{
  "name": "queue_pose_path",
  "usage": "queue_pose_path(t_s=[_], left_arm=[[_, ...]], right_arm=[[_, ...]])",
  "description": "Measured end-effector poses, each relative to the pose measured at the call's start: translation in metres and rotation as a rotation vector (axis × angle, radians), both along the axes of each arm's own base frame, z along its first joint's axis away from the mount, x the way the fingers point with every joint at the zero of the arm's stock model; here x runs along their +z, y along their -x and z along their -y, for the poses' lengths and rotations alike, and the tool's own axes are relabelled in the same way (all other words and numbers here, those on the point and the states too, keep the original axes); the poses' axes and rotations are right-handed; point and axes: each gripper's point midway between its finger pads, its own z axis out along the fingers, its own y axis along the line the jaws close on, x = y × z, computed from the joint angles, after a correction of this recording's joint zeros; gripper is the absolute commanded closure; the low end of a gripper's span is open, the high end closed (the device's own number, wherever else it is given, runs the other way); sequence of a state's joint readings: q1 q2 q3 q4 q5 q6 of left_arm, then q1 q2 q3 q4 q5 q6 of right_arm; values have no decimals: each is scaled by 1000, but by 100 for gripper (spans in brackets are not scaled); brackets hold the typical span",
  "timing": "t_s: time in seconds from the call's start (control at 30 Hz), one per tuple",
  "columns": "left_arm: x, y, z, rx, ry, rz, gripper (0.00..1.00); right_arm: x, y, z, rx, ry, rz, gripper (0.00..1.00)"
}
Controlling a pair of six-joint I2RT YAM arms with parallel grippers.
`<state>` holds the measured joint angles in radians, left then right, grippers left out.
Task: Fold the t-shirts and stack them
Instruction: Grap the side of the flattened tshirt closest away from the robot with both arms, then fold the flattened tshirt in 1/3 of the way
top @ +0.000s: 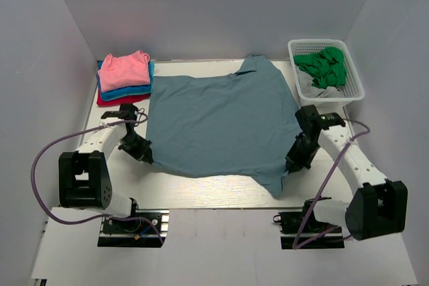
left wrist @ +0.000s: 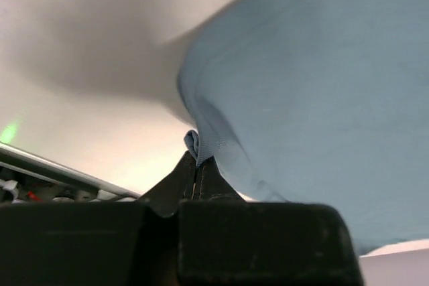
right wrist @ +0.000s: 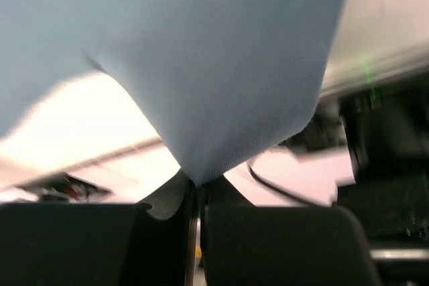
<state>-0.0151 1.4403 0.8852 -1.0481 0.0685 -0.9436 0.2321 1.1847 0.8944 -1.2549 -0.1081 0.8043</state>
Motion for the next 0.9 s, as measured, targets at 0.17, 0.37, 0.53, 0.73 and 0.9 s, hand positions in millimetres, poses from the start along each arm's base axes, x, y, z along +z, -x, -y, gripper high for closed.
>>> queue_pose_path(t_s=[0.17, 0.37, 0.53, 0.73, 0.9], left_arm=[[16, -30, 0, 1, -3, 75, 100], [21, -66, 0, 5, -7, 104, 100], [17, -95, -2, 13, -17, 102, 100], [15, -127, -2, 18, -25, 109, 100], [11, -151, -4, 27, -35, 106, 100]], right_arm=[[0, -51, -4, 42, 13, 105, 100], [7, -117, -13, 77, 31, 189, 100], [22, -177, -26, 103, 7, 290, 100], [24, -223, -36, 109, -2, 325, 100], [35, -257, -35, 90, -3, 374, 100]])
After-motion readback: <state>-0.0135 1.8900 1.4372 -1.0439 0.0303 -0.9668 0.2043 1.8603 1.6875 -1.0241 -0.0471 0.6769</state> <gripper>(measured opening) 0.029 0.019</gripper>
